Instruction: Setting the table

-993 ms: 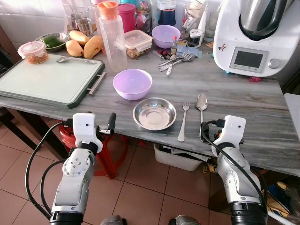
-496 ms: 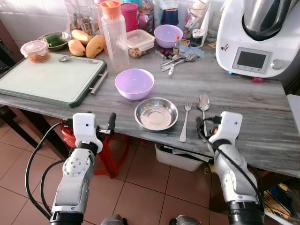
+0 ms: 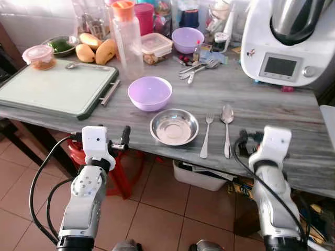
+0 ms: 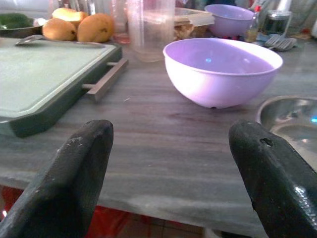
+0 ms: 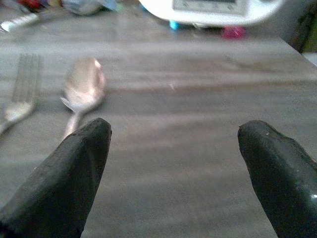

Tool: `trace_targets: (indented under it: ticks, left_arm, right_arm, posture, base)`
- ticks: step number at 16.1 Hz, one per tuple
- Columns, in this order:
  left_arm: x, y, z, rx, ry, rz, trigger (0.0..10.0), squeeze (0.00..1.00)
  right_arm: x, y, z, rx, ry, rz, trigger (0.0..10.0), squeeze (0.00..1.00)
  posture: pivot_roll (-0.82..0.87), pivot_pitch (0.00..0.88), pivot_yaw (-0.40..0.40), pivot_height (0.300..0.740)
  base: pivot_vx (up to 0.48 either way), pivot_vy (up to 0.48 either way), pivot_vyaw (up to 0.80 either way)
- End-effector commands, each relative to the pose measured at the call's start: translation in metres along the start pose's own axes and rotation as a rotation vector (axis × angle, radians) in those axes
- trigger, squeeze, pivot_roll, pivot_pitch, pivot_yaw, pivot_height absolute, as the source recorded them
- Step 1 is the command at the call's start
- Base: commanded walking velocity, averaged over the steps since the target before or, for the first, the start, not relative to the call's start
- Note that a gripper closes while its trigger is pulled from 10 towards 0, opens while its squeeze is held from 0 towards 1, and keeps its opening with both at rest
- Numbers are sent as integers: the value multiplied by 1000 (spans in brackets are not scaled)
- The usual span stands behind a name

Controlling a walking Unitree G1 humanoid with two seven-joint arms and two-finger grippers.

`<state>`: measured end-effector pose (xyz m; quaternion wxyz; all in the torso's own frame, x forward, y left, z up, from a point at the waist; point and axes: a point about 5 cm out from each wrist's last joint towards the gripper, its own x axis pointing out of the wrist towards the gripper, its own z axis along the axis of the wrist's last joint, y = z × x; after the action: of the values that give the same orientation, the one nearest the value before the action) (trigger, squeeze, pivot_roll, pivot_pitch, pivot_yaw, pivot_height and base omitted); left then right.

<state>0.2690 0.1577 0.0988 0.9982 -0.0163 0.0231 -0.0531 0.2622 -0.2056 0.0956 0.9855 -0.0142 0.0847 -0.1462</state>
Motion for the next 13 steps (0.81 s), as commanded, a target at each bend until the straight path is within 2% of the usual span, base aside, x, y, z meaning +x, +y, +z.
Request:
trace_targets:
  ticks: [1, 3, 4, 7, 10, 13]
  left_arm:
    - [1, 1, 4, 10, -13, -1, 10000, 0]
    - [2, 1, 4, 13, -13, -1, 10000, 0]
    - [2, 1, 4, 12, -13, -2, 10000, 0]
    - [0, -1, 4, 11, -12, -1, 10000, 0]
    - [-1, 1, 4, 14, -10, 4, 10000, 0]
    - [-2, 1, 4, 16, -7, 4, 10000, 0]
  right_arm:
    - [-2, 1, 4, -11, 0, -3, 10000, 0]
    - [-3, 5, -7, 10, 58, 26, 10000, 0]
    - [0, 13, -7, 12, 61, 85, 10000, 0]
    - [2, 26, -12, 30, 102, 154, 10000, 0]
    - [3, 29, -17, -8, 142, 162, 10000, 0]
    - [0, 27, -25, 27, 205, 156, 10000, 0]
  posture:
    - [-34, 0, 31, 740]
    - [-34, 0, 32, 740]
    - [-32, 0, 32, 740]
    - [-25, 0, 30, 740]
    - [-20, 0, 29, 740]
    - [-23, 0, 31, 740]
  base:
    - [0, 0, 0]
    - [0, 0, 0]
    - [0, 0, 0]
    - [0, 0, 0]
    - [0, 0, 0]
    - [0, 0, 0]
